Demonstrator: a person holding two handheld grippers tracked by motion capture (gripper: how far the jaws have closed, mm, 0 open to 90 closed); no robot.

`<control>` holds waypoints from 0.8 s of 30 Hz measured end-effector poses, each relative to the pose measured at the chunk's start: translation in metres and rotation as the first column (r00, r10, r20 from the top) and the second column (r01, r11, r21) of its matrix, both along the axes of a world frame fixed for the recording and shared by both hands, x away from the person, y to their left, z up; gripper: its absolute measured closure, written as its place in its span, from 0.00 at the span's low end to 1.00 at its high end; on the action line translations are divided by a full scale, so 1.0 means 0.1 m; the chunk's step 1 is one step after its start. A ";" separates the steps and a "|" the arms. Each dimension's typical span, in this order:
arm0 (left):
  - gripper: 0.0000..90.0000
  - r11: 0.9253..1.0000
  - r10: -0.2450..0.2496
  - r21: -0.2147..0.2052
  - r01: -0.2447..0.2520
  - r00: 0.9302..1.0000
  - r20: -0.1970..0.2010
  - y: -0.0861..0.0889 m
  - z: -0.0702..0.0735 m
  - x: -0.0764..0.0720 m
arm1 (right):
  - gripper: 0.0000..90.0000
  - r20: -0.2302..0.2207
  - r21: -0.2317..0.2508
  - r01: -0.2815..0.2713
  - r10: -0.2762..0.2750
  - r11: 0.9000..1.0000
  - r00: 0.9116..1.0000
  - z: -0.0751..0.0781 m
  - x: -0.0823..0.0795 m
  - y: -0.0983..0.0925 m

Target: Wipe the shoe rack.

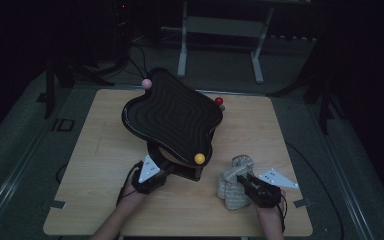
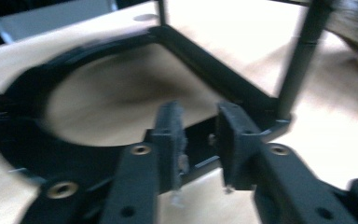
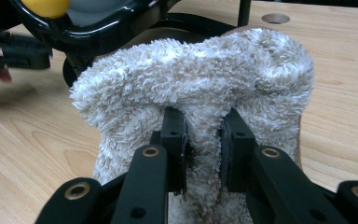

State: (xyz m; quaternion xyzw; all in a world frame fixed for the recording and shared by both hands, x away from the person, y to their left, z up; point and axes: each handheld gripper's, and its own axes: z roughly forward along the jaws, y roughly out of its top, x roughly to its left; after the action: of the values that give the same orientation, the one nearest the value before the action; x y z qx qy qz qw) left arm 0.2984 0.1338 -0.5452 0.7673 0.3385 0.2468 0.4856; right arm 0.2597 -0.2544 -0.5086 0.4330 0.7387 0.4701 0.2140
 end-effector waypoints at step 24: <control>0.55 0.972 0.202 -0.124 -0.201 0.979 -0.002 0.61 0.01 1.12 | 0.83 0.003 0.018 -0.029 0.029 0.999 1.000 0.03 -0.06 0.04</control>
State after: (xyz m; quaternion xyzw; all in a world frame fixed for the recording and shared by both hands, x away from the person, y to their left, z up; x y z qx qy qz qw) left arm 0.4102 0.1946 -0.5441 0.6960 0.4267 0.2775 0.5065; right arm 0.2537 -0.2504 -0.5054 0.4237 0.7402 0.4805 0.2041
